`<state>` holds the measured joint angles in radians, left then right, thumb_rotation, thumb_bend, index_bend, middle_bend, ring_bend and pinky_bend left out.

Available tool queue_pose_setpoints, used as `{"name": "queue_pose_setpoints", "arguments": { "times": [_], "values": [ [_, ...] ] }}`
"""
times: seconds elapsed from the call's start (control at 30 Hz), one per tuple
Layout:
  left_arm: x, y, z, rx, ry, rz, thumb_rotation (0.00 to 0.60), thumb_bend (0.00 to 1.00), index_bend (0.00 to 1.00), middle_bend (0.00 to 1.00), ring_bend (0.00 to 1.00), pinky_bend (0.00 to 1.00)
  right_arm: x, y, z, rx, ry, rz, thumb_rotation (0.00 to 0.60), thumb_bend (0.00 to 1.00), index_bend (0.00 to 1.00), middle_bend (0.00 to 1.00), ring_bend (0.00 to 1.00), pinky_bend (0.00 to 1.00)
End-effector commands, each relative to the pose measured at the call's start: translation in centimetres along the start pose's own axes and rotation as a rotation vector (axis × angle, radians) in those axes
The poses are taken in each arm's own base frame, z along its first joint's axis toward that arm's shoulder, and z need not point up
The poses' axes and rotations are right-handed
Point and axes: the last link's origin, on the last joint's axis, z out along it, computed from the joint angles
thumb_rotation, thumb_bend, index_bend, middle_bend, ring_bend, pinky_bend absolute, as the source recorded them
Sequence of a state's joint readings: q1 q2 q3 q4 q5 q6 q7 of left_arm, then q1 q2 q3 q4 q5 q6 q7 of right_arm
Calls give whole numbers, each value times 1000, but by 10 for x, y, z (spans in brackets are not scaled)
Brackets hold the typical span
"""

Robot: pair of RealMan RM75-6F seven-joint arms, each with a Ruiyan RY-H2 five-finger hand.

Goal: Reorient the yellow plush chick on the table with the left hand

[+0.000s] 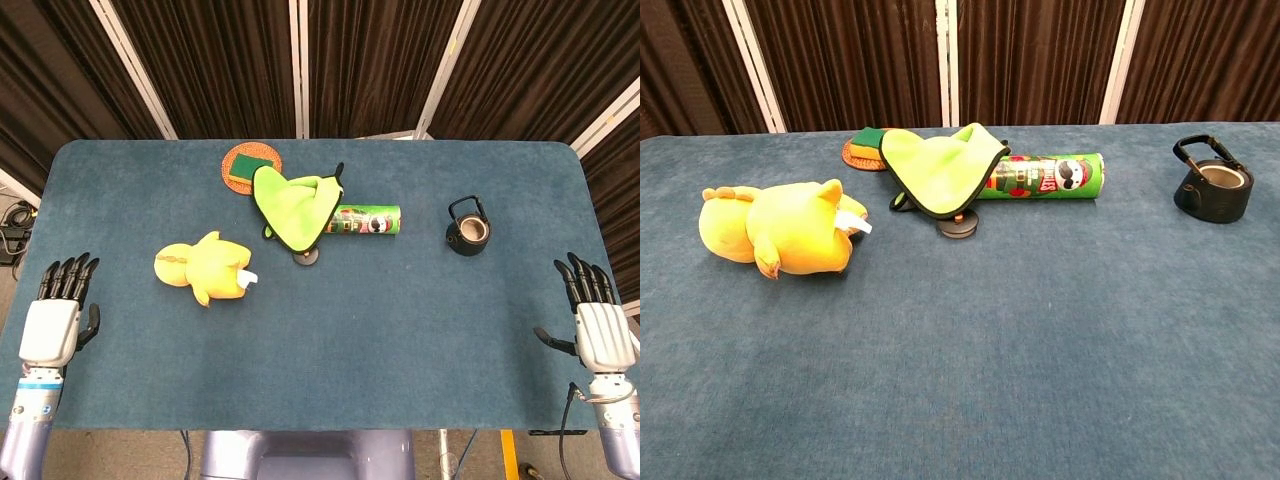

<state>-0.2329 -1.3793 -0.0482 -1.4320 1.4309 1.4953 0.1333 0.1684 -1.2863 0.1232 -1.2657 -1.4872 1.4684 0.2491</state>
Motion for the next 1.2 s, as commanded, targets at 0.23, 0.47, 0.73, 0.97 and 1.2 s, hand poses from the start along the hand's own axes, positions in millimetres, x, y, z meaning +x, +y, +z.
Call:
{"name": "queue_pose_setpoints", "arguments": {
  "times": [0.23, 0.47, 0.73, 0.97, 1.2],
  "values": [
    [-11, 22, 45, -63, -62, 55, 600, 1000, 0, 0, 0, 0, 3, 1, -1, -3, 8, 16, 600, 60, 14, 0, 0, 0],
    [-39, 47, 78, -106, -152, 125, 600, 1000, 0, 0, 0, 0, 8, 5, -1, -13, 19, 43, 600, 59, 14, 0, 0, 0],
    [-59, 73, 108, -124, -174, 142, 600, 1000, 0, 0, 0, 0, 10, 7, 0, -17, 18, 55, 600, 60, 15, 0, 0, 0],
    [-75, 93, 119, -148, -206, 185, 600, 1000, 0, 0, 0, 0, 12, 8, 0, -21, 24, 64, 600, 60, 18, 0, 0, 0],
    [-92, 102, 119, -142, -256, 194, 600, 1000, 0, 0, 0, 0, 15, 10, 0, -23, 29, 78, 600, 59, 18, 0, 0, 0]
  ]
}}
